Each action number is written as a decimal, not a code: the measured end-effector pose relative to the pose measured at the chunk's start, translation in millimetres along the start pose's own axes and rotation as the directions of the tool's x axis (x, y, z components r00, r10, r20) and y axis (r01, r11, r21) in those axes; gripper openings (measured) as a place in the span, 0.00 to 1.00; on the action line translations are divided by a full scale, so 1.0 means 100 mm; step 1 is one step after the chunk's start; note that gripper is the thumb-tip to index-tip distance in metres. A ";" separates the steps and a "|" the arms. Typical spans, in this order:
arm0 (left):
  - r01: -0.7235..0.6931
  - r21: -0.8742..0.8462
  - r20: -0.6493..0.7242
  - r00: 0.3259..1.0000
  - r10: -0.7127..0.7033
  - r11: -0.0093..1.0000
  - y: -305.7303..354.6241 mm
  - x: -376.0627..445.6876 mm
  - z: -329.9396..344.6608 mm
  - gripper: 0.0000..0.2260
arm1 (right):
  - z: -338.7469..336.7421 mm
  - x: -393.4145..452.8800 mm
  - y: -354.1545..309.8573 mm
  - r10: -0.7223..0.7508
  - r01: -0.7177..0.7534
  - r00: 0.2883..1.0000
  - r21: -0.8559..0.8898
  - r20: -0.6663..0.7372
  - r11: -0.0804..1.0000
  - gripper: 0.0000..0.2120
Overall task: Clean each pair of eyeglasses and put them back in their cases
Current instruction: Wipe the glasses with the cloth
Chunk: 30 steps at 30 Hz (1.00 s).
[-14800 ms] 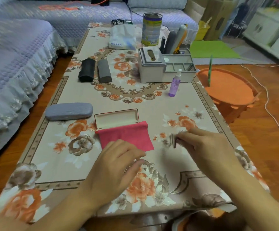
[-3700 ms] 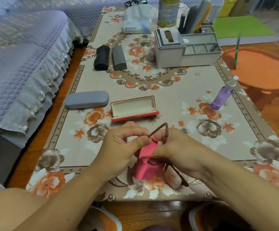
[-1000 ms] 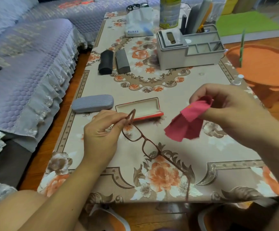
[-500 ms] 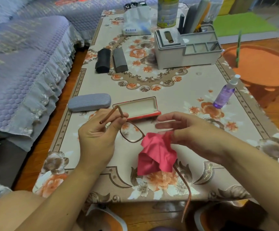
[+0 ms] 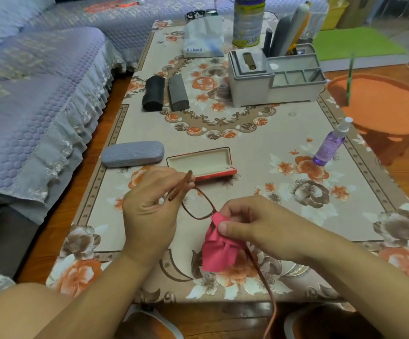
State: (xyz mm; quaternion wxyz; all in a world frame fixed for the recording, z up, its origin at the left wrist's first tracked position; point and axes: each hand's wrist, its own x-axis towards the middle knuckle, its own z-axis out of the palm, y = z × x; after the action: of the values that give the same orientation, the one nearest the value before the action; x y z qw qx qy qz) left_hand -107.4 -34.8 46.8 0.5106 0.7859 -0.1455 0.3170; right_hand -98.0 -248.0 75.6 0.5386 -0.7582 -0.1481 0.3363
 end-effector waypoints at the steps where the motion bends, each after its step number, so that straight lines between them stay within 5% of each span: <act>1: -0.004 0.010 0.000 1.000 0.004 1.000 0.01 -0.01 0.01 0.06 | 0.01 0.00 0.00 -0.004 0.003 1.000 0.020 0.017 1.000 0.03; 8: -0.014 0.054 0.024 1.000 0.013 0.998 0.06 -0.02 0.06 0.05 | 0.06 -0.04 0.04 0.027 -0.034 0.998 0.123 0.054 0.992 0.12; 12: 0.039 0.008 -0.002 0.999 -0.039 0.999 0.03 -0.01 0.06 0.05 | 0.07 -0.04 0.07 0.082 -0.082 0.997 0.155 0.010 0.984 0.03; 30: 0.193 -0.072 0.000 0.981 -0.194 0.978 -0.01 0.03 0.03 0.04 | 0.06 0.03 0.12 0.027 -0.020 0.998 0.115 -0.062 0.993 0.06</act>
State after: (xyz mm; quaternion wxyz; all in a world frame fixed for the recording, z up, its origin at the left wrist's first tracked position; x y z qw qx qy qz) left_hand -103.6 -36.4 47.1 0.5675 0.7763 -0.0779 0.2631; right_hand -102.0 -246.4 62.9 0.5814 -0.7381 -0.1028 0.3264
